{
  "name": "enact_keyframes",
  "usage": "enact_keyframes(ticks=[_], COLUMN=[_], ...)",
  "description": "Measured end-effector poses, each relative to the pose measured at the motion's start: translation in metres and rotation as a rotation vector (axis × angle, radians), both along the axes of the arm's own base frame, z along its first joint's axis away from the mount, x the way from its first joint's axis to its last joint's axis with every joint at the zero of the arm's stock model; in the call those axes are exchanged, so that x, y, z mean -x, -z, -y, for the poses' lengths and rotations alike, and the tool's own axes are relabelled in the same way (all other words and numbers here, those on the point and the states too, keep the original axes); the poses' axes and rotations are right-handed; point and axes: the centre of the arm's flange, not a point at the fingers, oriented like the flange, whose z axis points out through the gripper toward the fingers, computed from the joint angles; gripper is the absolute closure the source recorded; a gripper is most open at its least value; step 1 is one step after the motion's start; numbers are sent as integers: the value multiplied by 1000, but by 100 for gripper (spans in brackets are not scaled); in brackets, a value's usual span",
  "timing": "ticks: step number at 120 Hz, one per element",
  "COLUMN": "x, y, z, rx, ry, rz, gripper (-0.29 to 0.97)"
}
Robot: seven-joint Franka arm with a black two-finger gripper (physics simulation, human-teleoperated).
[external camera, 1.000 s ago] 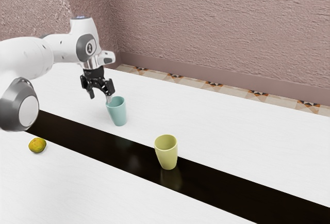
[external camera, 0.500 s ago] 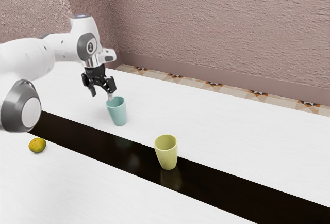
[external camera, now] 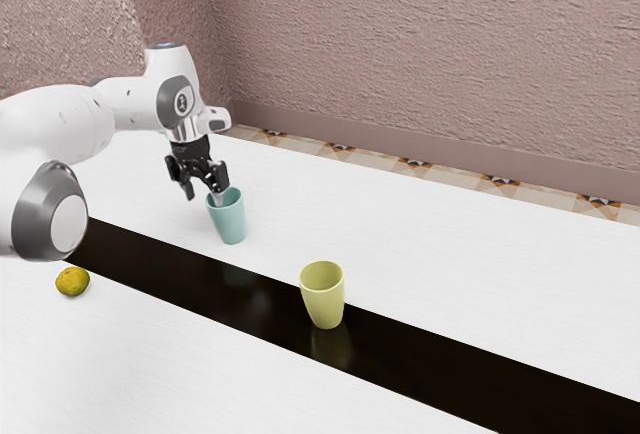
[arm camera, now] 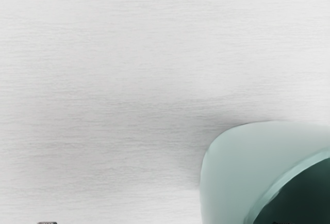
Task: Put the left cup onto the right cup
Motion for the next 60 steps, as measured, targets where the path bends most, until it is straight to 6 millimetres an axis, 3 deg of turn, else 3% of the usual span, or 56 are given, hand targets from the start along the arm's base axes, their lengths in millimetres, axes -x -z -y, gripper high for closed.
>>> enact_keyframes(ticks=[60], x=[-6], y=[-12], z=[11], rx=[-5], ry=[14], rz=[18], gripper=[56])
